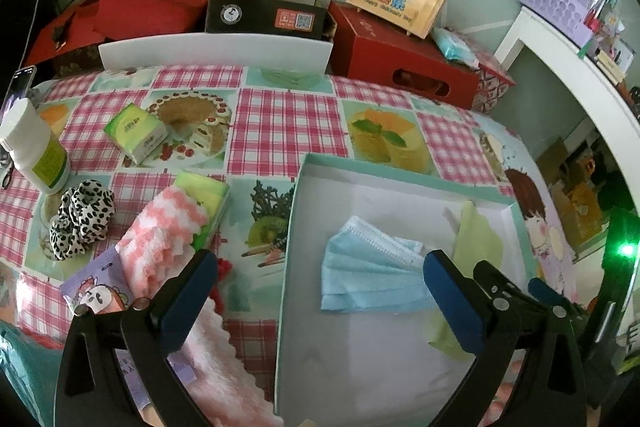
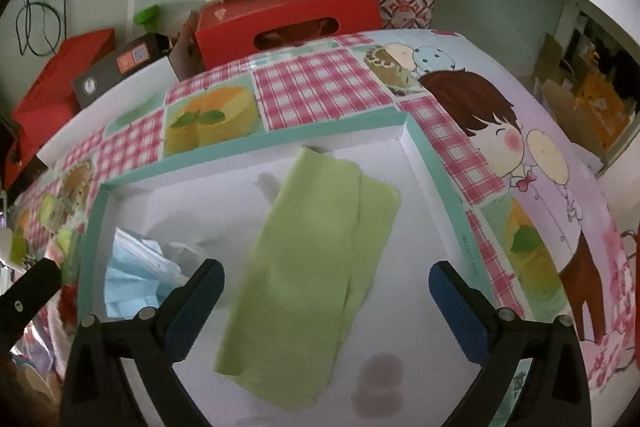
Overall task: Organize soft objects
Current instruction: 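Lower and release the green cloth into the tray while the left tool releases the mask, then move both open tools back toward the pile of soft items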
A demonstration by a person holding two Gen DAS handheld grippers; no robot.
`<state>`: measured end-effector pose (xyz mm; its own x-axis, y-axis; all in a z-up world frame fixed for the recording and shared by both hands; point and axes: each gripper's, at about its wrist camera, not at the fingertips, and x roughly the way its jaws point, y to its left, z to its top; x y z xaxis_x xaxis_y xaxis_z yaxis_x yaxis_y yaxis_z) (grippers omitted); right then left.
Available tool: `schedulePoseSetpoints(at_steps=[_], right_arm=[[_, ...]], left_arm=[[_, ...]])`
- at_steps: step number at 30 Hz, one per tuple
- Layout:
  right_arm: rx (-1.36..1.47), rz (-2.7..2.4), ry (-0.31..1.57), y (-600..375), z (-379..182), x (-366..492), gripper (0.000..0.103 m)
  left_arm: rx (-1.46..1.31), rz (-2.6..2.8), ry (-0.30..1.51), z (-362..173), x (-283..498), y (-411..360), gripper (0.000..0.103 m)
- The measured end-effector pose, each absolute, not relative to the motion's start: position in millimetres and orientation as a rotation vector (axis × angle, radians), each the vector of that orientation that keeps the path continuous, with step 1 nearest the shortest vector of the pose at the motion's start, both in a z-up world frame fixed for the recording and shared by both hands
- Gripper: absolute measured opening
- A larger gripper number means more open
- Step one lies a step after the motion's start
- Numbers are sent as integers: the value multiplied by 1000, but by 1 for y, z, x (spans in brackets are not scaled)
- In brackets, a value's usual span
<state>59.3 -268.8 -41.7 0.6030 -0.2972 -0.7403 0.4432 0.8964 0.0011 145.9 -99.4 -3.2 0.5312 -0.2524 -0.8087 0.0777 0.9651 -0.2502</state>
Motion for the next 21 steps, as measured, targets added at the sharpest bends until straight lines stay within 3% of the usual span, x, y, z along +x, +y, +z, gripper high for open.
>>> schedulePoseSetpoints(at_steps=[21], right_arm=[[98, -280, 877, -223, -51, 72, 103]], left_arm=[[-283, 98, 892, 26, 153, 22, 102]])
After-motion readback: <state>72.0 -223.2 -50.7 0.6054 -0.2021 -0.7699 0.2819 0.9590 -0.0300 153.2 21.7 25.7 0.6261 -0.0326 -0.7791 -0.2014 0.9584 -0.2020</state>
